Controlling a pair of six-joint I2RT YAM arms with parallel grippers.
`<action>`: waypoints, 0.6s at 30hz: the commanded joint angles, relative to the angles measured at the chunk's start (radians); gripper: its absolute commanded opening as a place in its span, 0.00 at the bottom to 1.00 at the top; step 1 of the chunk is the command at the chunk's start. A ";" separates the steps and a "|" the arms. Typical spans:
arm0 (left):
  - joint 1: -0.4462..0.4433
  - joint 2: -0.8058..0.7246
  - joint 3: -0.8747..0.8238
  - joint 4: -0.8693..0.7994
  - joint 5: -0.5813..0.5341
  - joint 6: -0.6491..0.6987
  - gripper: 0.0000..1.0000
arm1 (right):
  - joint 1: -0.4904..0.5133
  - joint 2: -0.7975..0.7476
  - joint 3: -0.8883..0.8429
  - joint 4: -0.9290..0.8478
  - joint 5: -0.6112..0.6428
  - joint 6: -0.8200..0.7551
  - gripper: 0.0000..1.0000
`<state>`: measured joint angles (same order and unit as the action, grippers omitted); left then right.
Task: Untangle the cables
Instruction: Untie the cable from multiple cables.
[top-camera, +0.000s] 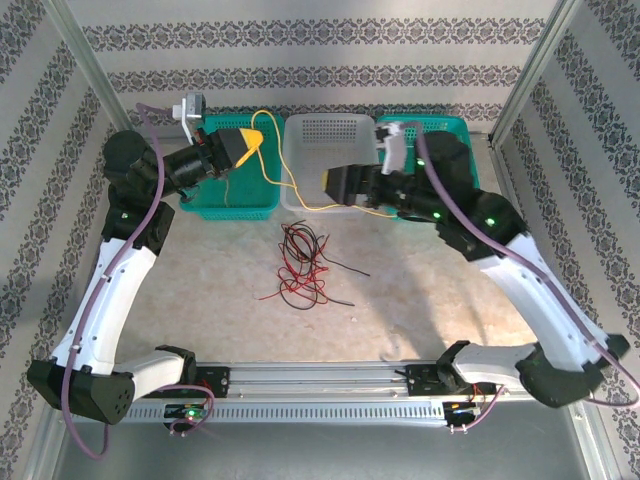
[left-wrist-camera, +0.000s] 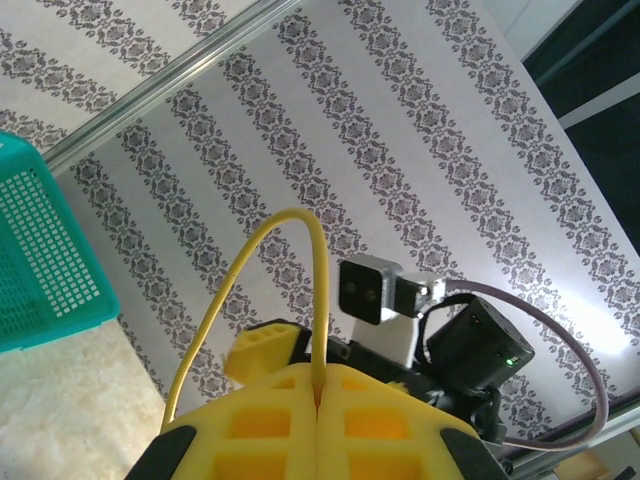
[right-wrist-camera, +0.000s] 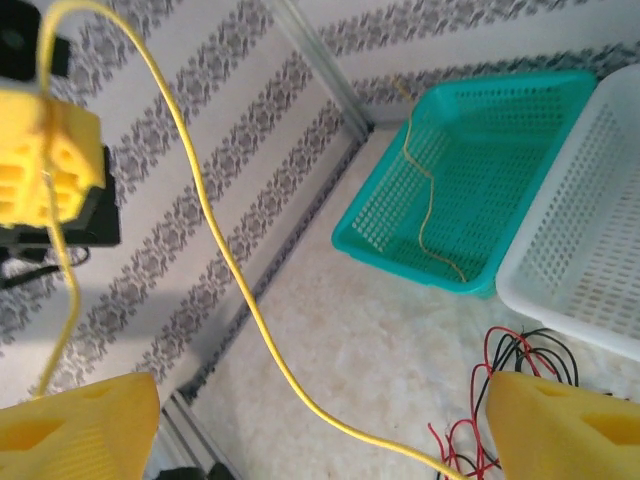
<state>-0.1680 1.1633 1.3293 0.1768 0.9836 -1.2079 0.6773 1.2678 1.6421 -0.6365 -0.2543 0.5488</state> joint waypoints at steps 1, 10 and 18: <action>0.012 -0.016 -0.016 0.079 0.013 -0.035 0.00 | 0.025 0.077 0.062 0.026 -0.031 -0.045 0.83; 0.012 -0.035 -0.033 0.040 0.031 -0.028 0.00 | 0.108 0.247 0.172 0.036 -0.050 -0.085 0.68; 0.013 -0.043 -0.013 -0.099 0.049 0.077 0.00 | 0.087 0.255 0.165 0.010 0.043 -0.110 0.37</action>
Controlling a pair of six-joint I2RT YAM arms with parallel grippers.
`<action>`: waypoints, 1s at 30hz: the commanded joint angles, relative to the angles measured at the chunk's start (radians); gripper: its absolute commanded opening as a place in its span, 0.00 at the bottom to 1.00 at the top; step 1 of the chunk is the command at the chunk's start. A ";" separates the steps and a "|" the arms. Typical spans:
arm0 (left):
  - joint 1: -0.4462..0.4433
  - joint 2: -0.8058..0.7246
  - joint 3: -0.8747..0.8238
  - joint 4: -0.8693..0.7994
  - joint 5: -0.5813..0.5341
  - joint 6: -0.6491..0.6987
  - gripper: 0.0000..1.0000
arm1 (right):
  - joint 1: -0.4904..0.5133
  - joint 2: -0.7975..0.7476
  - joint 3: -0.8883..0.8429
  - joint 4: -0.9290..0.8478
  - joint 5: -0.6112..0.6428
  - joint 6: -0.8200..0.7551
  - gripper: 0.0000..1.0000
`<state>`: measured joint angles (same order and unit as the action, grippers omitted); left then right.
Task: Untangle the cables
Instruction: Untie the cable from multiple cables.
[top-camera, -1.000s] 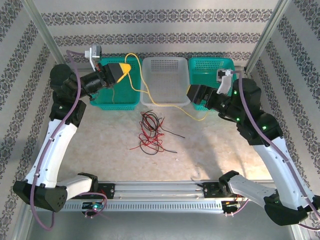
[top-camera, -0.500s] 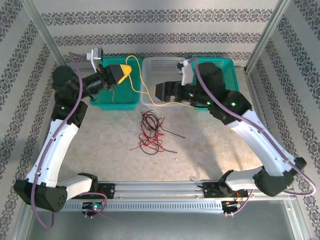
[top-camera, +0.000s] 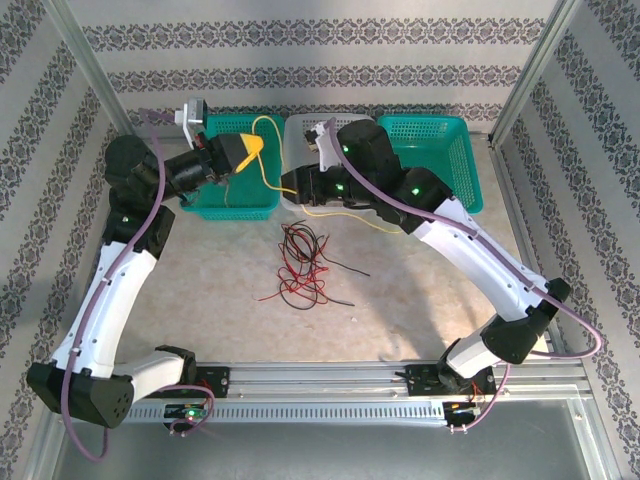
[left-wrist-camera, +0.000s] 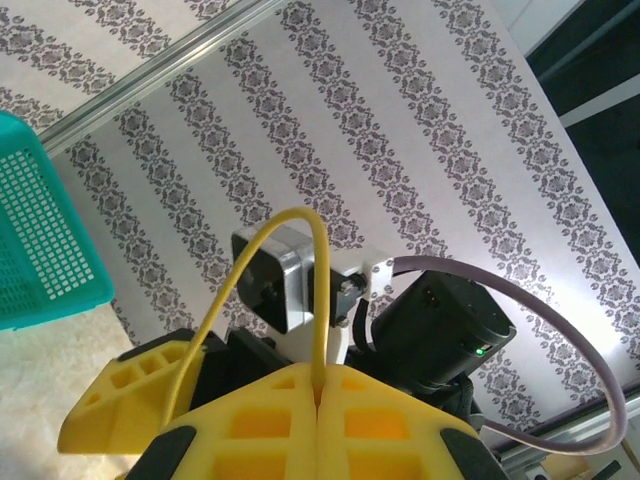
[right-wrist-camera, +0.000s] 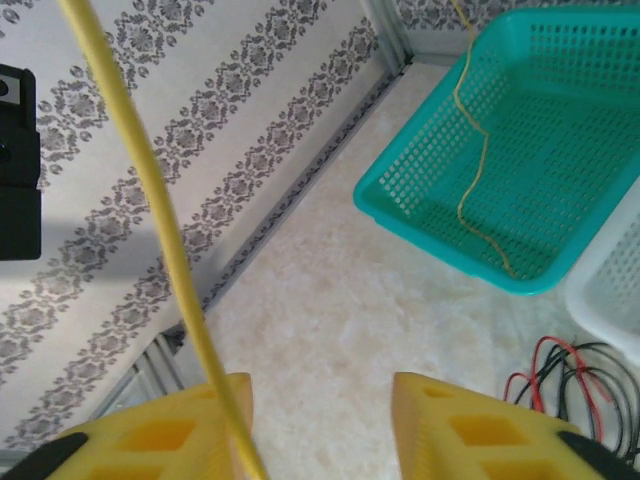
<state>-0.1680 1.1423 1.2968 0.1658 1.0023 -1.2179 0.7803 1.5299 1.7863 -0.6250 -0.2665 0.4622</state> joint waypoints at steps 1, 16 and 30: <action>0.013 -0.024 0.039 -0.184 0.030 0.153 0.00 | -0.030 -0.021 0.009 -0.005 0.073 -0.028 0.29; -0.065 0.033 0.235 -1.186 -0.218 0.895 0.00 | -0.274 -0.106 -0.055 -0.020 0.015 0.008 0.00; 0.002 0.083 0.312 -1.039 -0.452 0.742 0.00 | -0.267 -0.182 -0.067 -0.173 0.185 -0.023 0.79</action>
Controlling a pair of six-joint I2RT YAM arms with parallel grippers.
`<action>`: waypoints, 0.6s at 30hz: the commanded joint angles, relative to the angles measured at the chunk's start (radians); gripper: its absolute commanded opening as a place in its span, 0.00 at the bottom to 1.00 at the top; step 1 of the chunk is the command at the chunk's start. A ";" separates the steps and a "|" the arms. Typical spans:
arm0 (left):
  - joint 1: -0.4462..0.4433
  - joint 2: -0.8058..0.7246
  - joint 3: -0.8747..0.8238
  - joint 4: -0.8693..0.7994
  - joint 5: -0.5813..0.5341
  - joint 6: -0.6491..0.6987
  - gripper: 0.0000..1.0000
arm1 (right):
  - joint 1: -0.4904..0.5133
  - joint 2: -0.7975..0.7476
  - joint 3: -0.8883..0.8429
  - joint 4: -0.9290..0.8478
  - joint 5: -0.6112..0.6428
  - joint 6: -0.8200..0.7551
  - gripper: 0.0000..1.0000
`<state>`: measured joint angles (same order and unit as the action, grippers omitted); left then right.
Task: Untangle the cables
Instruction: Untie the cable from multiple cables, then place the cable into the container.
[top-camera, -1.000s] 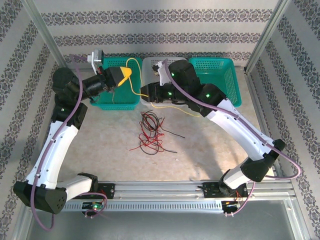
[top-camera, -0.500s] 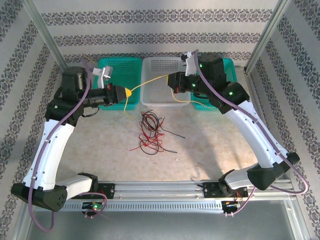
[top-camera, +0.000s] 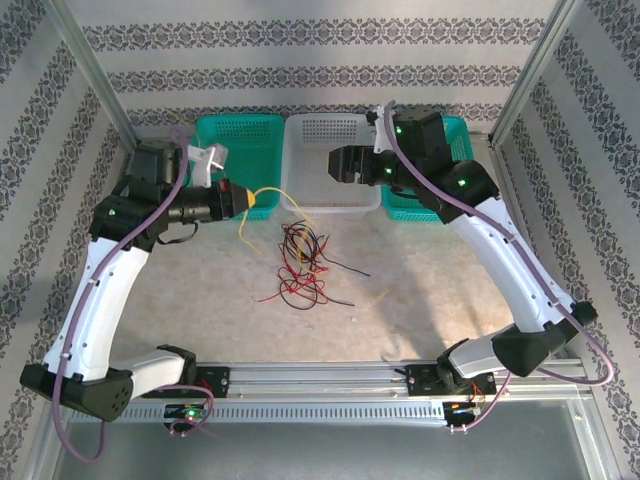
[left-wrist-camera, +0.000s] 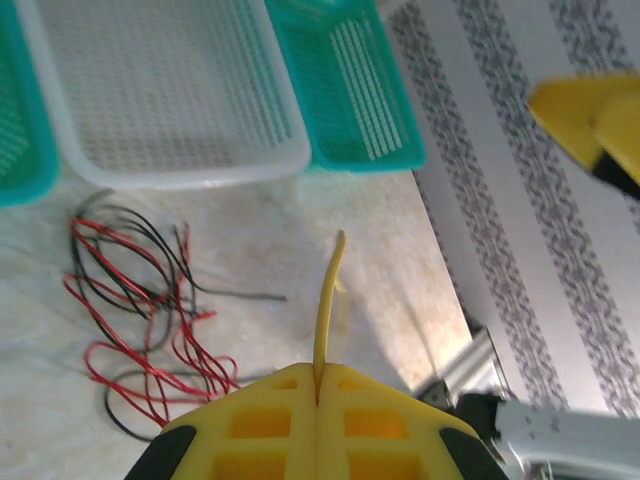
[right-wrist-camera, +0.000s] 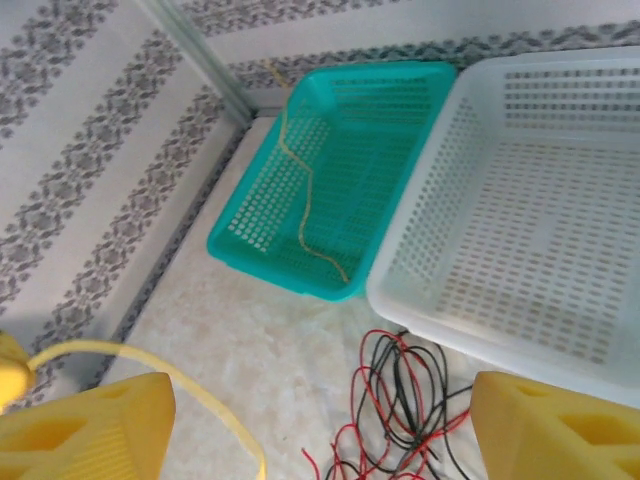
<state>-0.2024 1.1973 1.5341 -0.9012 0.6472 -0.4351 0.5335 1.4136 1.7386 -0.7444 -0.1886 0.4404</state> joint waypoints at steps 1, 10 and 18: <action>0.048 0.051 0.102 0.032 -0.126 -0.046 0.00 | -0.025 -0.093 -0.042 -0.056 0.112 0.005 0.80; 0.186 0.192 0.148 0.482 -0.318 -0.229 0.00 | -0.024 -0.289 -0.231 -0.056 0.060 0.102 0.80; 0.274 0.441 0.400 0.583 -0.397 -0.237 0.00 | -0.009 -0.403 -0.342 -0.064 0.056 0.158 0.79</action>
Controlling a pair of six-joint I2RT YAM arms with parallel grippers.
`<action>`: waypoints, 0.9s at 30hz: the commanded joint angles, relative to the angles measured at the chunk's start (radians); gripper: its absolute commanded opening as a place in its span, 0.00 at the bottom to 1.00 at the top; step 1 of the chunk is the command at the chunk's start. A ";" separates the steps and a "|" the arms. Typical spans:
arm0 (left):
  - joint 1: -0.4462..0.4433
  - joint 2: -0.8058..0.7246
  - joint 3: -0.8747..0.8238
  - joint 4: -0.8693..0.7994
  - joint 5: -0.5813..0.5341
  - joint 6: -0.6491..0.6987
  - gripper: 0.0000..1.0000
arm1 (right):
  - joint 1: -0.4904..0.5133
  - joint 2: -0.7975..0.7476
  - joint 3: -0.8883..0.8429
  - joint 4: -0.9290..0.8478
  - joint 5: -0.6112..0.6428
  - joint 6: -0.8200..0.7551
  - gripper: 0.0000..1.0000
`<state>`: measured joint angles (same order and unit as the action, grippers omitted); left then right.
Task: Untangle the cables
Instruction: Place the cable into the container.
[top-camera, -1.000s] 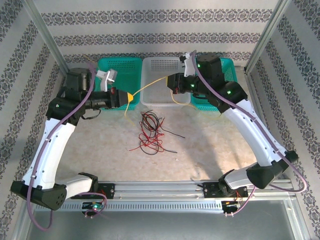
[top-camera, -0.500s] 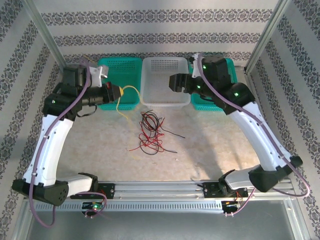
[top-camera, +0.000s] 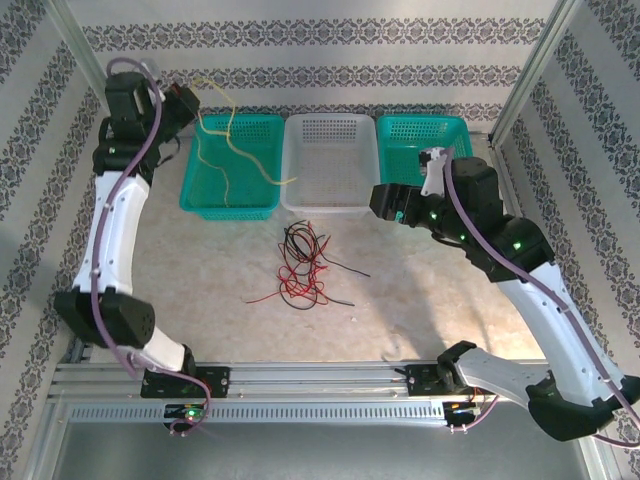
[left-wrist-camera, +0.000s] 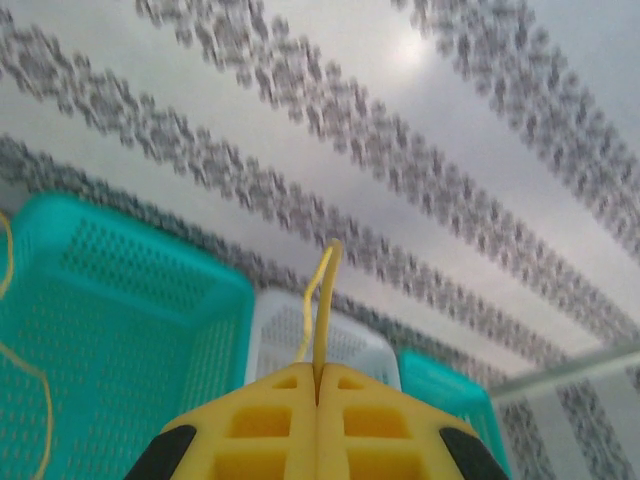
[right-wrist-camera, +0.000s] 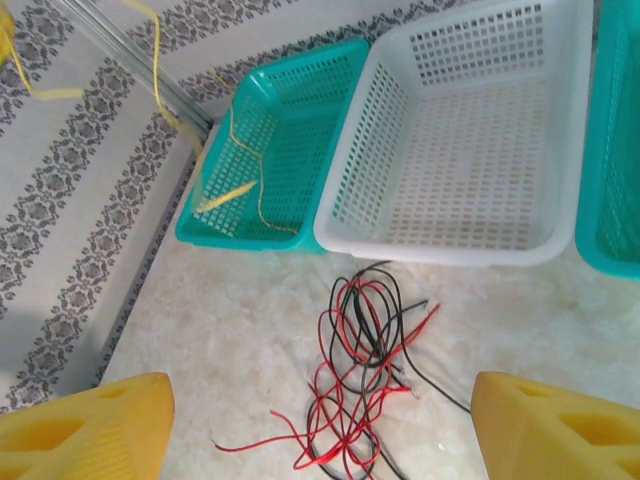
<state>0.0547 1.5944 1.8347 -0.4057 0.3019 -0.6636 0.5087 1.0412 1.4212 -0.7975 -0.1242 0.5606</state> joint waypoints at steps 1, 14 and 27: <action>0.023 0.075 0.131 0.084 -0.045 -0.006 0.00 | 0.017 -0.041 -0.034 -0.012 -0.004 0.042 0.78; 0.053 0.194 -0.002 0.234 -0.084 0.013 0.00 | 0.017 -0.060 -0.028 -0.066 0.056 0.024 0.78; 0.050 0.154 -0.483 0.508 -0.094 -0.113 0.00 | -0.016 0.042 0.045 -0.090 -0.009 -0.045 0.78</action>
<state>0.0959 1.7844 1.3609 -0.0280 0.2272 -0.7502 0.5053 1.0782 1.4265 -0.8604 -0.1051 0.5510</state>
